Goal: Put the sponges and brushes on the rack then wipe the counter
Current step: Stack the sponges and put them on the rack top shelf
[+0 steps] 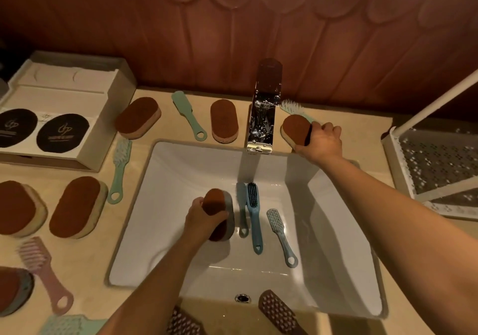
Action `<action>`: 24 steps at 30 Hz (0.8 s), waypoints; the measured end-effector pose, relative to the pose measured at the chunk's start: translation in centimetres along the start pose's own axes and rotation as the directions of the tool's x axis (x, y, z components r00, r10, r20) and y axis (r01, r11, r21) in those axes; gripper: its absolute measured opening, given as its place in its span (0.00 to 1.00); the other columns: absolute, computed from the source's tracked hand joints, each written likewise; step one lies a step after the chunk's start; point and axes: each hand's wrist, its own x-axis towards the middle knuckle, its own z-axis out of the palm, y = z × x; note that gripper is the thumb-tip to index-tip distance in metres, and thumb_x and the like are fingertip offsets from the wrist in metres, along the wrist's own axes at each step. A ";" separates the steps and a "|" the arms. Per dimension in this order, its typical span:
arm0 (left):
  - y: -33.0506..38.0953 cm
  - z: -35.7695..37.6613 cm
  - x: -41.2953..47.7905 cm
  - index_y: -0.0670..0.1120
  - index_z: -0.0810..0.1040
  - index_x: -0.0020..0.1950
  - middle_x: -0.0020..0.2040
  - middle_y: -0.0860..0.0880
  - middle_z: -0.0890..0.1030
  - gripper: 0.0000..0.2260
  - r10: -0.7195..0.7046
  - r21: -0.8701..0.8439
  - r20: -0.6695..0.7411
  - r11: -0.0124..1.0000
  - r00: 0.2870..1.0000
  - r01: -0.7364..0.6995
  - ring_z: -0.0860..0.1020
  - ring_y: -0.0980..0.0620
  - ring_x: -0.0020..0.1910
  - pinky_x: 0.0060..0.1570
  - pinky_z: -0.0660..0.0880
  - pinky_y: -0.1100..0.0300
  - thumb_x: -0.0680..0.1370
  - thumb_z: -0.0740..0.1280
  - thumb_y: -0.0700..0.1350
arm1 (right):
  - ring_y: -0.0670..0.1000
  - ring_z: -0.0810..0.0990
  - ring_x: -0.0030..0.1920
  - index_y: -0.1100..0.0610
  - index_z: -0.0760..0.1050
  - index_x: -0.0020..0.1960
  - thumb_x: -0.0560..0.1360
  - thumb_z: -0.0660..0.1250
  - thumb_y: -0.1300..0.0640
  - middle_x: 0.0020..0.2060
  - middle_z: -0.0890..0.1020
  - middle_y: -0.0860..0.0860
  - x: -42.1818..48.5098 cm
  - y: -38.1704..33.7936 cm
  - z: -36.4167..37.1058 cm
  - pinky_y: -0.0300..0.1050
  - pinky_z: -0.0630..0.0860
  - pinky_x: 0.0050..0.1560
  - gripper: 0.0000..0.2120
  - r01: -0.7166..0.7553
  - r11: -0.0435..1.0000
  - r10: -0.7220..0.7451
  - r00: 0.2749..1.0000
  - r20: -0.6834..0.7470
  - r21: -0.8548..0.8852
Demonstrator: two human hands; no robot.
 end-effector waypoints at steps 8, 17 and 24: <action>3.5 -1.2 -3.7 0.39 0.70 0.65 0.60 0.33 0.76 0.18 -0.001 -0.580 0.361 0.783 0.932 0.225 0.76 0.40 0.53 0.51 0.74 0.48 0.77 0.62 0.44 | 0.55 0.76 0.50 0.61 0.68 0.63 0.63 0.72 0.48 0.56 0.74 0.56 -6.6 0.7 -0.5 0.45 0.75 0.38 0.32 -0.295 0.642 0.202 0.956 0.215 0.708; 4.9 -0.5 -8.9 0.42 0.73 0.65 0.55 0.40 0.80 0.19 0.056 -0.654 0.346 0.730 0.937 0.198 0.79 0.45 0.51 0.46 0.77 0.54 0.75 0.67 0.46 | 0.51 0.79 0.49 0.51 0.71 0.61 0.71 0.70 0.50 0.52 0.78 0.51 -19.4 -0.1 -1.5 0.43 0.76 0.45 0.20 -0.323 0.384 -0.048 0.928 0.368 0.865; 5.4 0.9 -11.6 0.42 0.71 0.65 0.57 0.41 0.80 0.23 0.082 -0.538 0.112 0.843 0.990 -0.009 0.79 0.44 0.54 0.58 0.76 0.48 0.73 0.71 0.47 | 0.49 0.80 0.53 0.53 0.72 0.64 0.72 0.70 0.53 0.56 0.80 0.51 -23.6 -1.7 -2.7 0.37 0.77 0.47 0.22 -0.230 0.168 -0.042 0.970 0.240 0.959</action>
